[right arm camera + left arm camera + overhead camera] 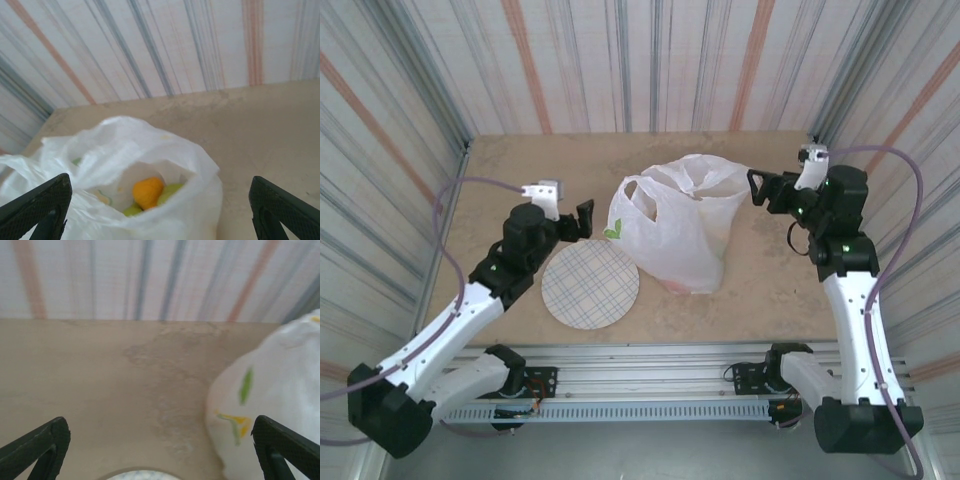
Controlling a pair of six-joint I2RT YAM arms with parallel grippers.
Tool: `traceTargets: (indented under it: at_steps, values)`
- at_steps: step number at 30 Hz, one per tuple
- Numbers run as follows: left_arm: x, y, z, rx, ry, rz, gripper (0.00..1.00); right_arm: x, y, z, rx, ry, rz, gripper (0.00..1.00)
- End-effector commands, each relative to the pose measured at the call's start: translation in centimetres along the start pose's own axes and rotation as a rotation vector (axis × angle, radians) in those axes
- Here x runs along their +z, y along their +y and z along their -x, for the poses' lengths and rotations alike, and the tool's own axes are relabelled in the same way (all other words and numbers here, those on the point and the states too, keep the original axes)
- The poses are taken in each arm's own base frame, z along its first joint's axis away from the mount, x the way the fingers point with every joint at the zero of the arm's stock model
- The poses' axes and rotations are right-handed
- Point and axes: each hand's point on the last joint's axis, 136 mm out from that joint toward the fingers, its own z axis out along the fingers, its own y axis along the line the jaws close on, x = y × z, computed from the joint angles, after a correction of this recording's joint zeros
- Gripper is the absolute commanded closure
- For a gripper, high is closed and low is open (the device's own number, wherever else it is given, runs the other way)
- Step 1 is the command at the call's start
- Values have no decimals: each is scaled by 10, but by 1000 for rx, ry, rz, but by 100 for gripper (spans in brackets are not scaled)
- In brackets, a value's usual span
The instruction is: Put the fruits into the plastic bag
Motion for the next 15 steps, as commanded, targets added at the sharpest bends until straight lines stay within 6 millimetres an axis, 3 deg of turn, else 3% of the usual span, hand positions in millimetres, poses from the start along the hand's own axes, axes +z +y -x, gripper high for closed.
traceTargets:
  at_steps: [1, 6, 15]
  values:
    - [-12, 50, -10, -23, -39, 189, 1, -1, -27, -14, -4, -25, -123, 6]
    - [-20, 84, -37, -75, -22, 274, 2, -1, -49, -33, 16, -57, -210, 4]
    - [-14, 117, -65, 42, 0, 434, 1, 16, -106, -91, 30, -38, -408, 1]
